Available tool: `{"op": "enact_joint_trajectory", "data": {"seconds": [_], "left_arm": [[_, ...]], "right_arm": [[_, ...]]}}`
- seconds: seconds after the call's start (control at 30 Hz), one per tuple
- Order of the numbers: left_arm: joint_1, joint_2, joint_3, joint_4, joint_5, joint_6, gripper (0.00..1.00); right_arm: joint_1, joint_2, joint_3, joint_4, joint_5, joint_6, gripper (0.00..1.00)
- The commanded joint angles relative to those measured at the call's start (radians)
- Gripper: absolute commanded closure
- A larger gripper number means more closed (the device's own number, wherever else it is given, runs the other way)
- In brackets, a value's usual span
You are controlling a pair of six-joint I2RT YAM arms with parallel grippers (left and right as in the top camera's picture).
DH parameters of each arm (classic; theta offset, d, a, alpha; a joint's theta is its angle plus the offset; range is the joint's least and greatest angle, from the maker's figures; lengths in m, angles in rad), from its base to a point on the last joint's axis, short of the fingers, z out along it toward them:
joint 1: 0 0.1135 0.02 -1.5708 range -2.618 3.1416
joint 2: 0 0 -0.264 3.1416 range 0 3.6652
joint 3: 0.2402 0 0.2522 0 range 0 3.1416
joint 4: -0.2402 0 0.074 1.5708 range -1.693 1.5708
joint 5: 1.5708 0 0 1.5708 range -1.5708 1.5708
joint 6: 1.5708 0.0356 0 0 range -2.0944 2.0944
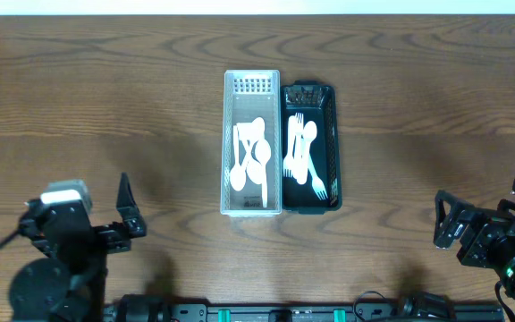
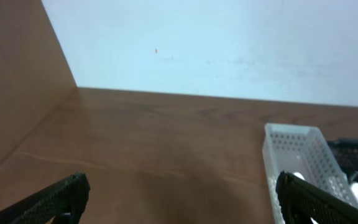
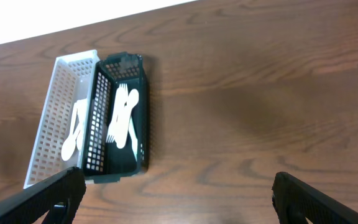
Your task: Pack container
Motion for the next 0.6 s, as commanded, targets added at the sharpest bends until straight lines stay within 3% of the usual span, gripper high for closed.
{"op": "enact_joint_trajectory", "data": {"seconds": [0.0,0.57], "left_arm": [[0.016,-0.095,-0.153,0.074,-0.011,0.014,0.02],[0.018,-0.346,-0.653,0.292,-0.012,0.014,0.02]], "right_arm": [[0.008,0.001,0.003,-0.001,-0.008,-0.012,0.01],[0.008,0.001,0.003,-0.001,-0.008,-0.012,0.01]]}}
